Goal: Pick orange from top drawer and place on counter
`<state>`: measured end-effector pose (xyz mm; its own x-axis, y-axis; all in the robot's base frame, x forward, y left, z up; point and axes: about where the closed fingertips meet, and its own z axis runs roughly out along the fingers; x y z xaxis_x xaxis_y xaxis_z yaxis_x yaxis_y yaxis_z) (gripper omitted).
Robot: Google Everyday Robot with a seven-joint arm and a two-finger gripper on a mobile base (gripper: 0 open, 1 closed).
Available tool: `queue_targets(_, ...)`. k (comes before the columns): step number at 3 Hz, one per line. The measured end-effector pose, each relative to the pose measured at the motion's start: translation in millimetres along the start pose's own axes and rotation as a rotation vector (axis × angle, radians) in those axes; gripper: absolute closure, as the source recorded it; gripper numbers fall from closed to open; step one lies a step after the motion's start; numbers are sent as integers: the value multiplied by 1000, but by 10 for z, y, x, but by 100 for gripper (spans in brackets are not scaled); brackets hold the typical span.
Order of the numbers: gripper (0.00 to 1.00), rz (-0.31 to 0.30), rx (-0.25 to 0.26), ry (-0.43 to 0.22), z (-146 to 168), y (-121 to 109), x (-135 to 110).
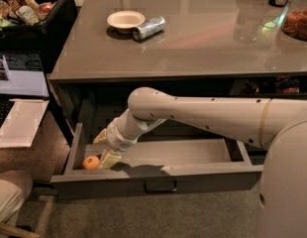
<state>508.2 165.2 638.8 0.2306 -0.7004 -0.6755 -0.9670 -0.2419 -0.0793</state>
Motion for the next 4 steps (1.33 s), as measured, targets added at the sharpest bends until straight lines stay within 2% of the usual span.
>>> queue_targets(2,35,31,-14,6,145,103,-23)
queue_targets(3,35,56,17,15,187,69,-71)
queue_targets(4,30,63,49,20,172,-21,-117)
